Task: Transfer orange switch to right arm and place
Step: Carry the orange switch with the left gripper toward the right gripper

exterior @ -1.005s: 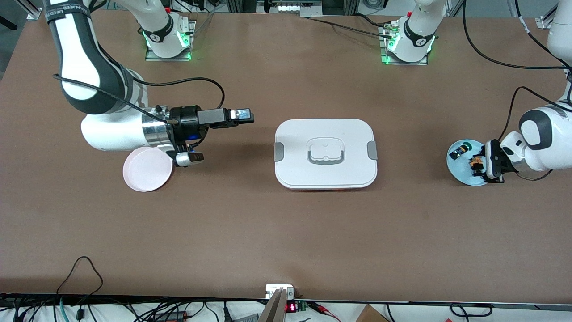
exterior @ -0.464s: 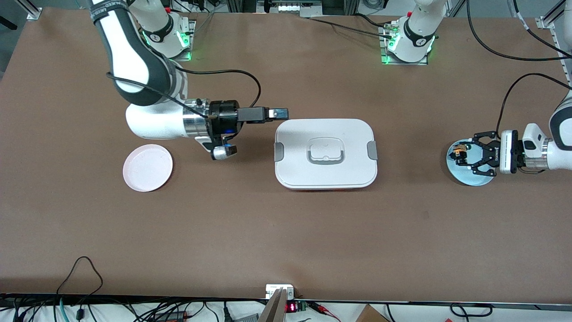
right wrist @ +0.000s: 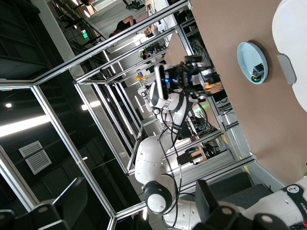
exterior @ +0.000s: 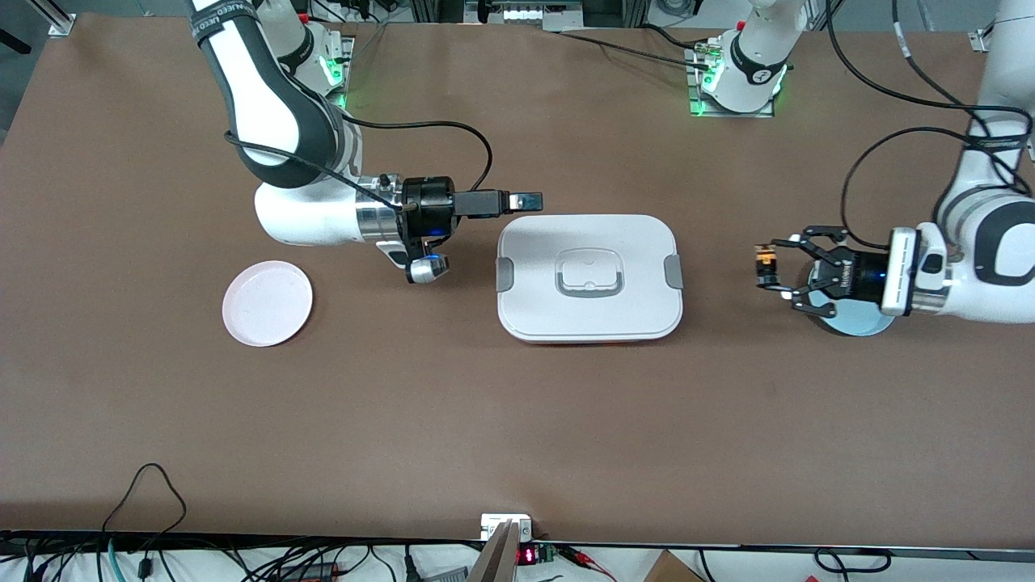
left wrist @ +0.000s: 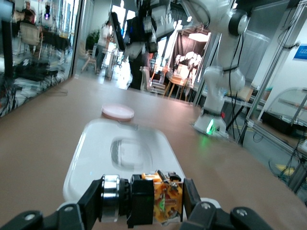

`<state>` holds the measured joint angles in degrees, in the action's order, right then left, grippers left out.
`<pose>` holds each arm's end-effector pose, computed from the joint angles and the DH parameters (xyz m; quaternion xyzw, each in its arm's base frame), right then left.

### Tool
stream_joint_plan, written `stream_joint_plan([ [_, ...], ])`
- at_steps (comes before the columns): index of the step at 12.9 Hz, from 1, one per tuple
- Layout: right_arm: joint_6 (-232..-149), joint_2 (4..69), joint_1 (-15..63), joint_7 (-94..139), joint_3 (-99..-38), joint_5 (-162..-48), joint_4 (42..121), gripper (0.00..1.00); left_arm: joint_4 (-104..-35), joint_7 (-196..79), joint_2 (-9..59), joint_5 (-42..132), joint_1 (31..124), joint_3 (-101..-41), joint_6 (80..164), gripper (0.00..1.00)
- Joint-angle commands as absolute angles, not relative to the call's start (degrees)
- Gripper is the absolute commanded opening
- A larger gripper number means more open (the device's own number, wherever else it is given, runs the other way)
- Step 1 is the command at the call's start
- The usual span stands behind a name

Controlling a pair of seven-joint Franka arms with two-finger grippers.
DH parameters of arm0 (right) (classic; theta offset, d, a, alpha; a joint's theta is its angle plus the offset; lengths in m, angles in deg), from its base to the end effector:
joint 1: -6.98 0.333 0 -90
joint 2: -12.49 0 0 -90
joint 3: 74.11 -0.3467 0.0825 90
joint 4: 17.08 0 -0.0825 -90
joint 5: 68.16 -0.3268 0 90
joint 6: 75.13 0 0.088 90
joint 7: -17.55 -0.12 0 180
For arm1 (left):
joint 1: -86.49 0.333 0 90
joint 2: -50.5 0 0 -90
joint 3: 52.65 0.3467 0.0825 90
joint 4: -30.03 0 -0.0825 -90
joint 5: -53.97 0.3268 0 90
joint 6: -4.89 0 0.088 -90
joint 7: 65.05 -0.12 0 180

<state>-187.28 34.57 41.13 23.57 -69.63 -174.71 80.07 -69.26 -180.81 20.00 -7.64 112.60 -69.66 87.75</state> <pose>0.5263 0.3955 0.4916 -0.6851 0.1428 0.1791 0.6915 0.5769 0.0047 0.3779 0.5510 -0.5247 0.3396 0.5530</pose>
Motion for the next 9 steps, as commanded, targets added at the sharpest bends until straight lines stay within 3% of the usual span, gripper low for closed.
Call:
stream_joint_plan([
  [1,-188.0,35.1,42.0,24.5,-69.2,-176.4,79.7,1.00,-69.4,-178.1,20.4,-17.5,107.5,-71.9,86.9,0.00],
  [4,-189.3,35.1,43.1,24.5,-69.2,-176.3,79.7,1.00,-69.3,-174.7,22.5,-32.1,97.5,-72.3,90.4,0.00],
  [9,-190.3,35.1,44.0,24.3,-69.2,-176.3,79.7,1.00,-69.0,-169.0,26.3,-41.0,87.3,-72.4,102.3,0.00],
])
